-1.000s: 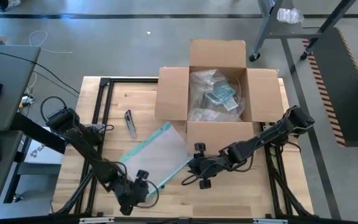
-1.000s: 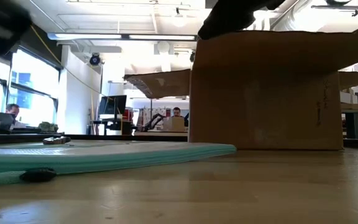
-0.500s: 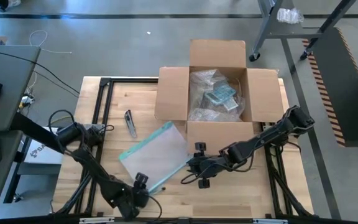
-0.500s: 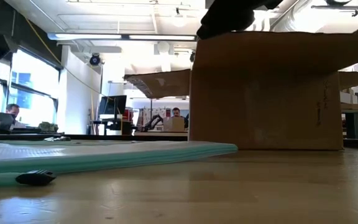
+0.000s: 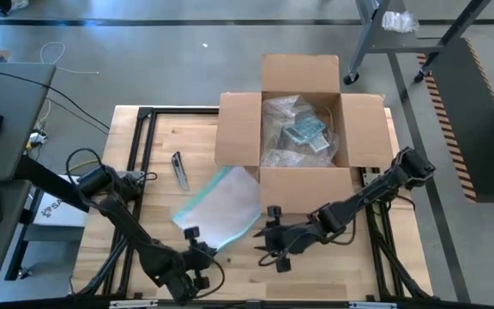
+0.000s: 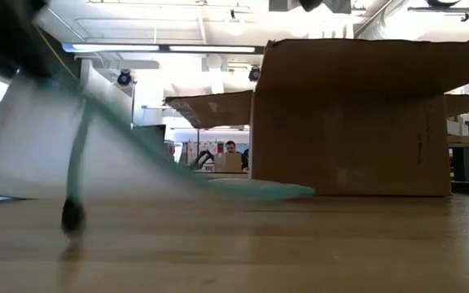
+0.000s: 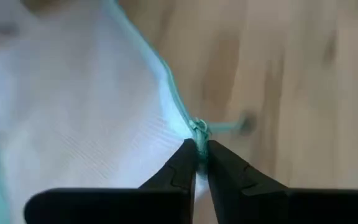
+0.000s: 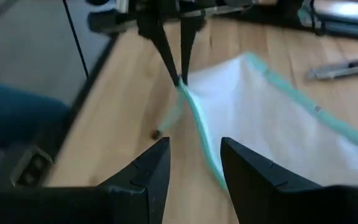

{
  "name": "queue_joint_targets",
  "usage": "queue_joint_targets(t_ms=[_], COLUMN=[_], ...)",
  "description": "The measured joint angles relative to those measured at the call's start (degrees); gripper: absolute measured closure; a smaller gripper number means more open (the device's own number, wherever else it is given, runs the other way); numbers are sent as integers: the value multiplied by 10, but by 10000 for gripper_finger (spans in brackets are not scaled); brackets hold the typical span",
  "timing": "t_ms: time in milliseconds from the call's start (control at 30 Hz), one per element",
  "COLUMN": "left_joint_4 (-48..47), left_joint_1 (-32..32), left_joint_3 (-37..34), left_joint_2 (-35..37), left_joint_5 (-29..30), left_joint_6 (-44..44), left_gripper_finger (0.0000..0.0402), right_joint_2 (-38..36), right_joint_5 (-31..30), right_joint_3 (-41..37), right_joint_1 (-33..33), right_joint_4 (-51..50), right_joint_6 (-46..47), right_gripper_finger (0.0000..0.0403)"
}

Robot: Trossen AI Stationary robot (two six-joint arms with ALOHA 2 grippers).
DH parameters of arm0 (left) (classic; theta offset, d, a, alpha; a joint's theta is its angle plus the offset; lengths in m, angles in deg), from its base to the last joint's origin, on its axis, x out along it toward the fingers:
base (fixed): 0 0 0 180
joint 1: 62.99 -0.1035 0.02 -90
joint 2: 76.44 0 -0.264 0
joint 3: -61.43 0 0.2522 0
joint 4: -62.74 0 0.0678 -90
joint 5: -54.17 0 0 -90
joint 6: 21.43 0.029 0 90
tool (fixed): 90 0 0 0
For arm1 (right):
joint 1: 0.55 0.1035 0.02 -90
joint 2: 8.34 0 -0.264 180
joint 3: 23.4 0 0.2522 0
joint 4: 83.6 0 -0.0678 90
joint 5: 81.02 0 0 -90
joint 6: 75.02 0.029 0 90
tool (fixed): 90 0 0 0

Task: Unpack boxes
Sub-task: Open the white zip bag

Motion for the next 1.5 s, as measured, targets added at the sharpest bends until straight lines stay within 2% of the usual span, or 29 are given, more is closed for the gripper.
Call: queue_joint_targets(t_ms=[167,333,500,600,800,900,1033,1100,1300,1400,1500], left_joint_4=[-6,1,17,38,74,74,73,74,54,-2,-87], left_joint_1=[0,-2,-12,-17,-19,-19,-19,-18,6,25,55], left_joint_3=[51,71,71,71,70,70,70,70,70,70,71], left_joint_2=[24,24,24,24,24,24,24,24,24,24,24], left_joint_5=[84,175,201,194,190,173,132,114,44,13,-25], left_joint_6=[3,0,-1,16,55,59,59,59,53,-12,-112], left_gripper_finger=[396,397,397,398,398,398,398,398,400,401,401], right_joint_2=[0,6,52,75,94,93,93,92,92,92,91], right_joint_5=[3,-1,-24,-67,-76,-78,-70,-70,-77,-81,-97], right_joint_3=[0,0,0,2,8,8,8,8,9,9,9], right_joint_1=[-3,-6,-5,-6,-9,-9,-9,-8,-13,-22,-33], right_joint_4=[54,71,126,146,205,209,194,180,61,-43,-193], right_joint_6=[-18,-25,-19,-6,-7,-8,-6,2,81,139,217], right_gripper_finger=[270,233,203,206,239,286,380,393,401,402,402])
